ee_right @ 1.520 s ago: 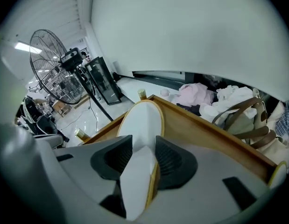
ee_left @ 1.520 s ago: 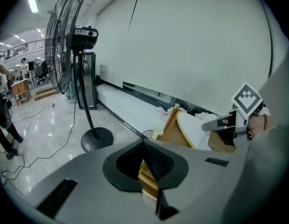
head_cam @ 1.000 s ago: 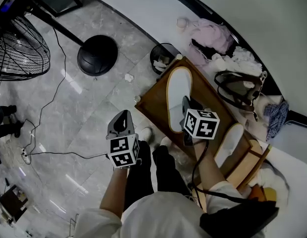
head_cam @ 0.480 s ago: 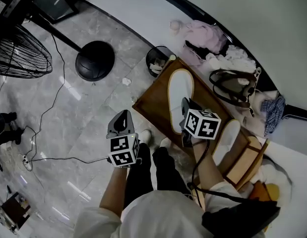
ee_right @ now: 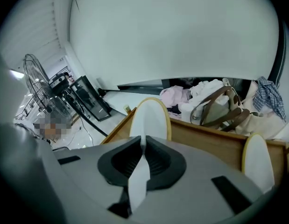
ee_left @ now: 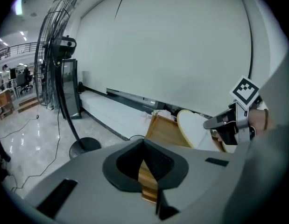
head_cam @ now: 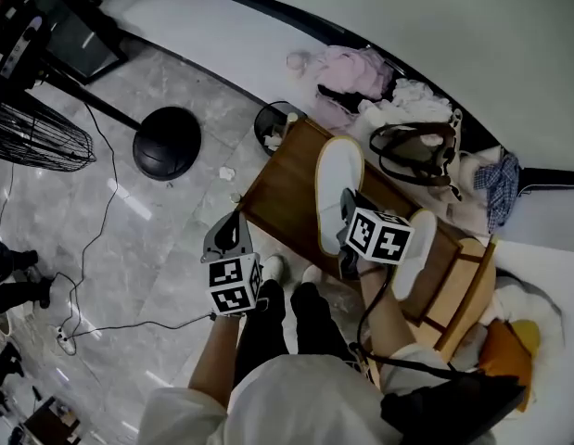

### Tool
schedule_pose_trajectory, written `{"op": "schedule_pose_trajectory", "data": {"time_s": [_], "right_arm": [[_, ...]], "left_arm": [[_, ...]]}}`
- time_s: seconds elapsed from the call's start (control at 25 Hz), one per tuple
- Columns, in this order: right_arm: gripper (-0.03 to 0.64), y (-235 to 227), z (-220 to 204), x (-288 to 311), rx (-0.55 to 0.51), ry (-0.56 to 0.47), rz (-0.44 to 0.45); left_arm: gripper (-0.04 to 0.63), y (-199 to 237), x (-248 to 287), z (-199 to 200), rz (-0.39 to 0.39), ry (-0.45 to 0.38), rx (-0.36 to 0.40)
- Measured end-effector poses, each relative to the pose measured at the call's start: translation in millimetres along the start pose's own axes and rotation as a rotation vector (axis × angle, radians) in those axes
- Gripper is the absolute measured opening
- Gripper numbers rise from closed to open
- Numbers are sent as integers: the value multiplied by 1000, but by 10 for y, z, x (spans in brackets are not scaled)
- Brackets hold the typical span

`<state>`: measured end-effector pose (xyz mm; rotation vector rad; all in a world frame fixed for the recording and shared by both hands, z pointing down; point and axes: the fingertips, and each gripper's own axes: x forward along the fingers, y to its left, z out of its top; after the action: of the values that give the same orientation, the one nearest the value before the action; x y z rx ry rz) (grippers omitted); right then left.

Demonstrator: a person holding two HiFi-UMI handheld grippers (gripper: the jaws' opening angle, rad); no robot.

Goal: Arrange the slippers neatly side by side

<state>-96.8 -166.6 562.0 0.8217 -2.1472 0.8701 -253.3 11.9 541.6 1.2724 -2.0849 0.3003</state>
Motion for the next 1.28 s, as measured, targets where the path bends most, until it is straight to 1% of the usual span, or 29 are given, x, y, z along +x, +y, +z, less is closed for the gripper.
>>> {"op": "schedule_pose_trajectory", "data": {"time_s": [0.32, 0.52, 0.8, 0.92, 1.08, 1.28], "right_arm": [[46, -292, -8, -298, 139, -80, -64], [46, -452, -62, -425, 218, -115, -101], [47, -731, -182, -576, 330, -151, -159], [46, -814, -246, -615, 379, -162, -173], [47, -919, -321, -664, 419, -172, -204], [46, -988, -403, -686, 468, -183, -213]], "left_arm": [[16, -372, 59, 148, -97, 6, 90], [17, -587, 132, 161, -165, 28, 164], [15, -934, 266, 260, -267, 39, 242], [16, -1041, 320, 285, -298, 47, 273], [15, -1159, 387, 292, -333, 56, 308], [16, -1272, 426, 254, -365, 74, 335]]}}
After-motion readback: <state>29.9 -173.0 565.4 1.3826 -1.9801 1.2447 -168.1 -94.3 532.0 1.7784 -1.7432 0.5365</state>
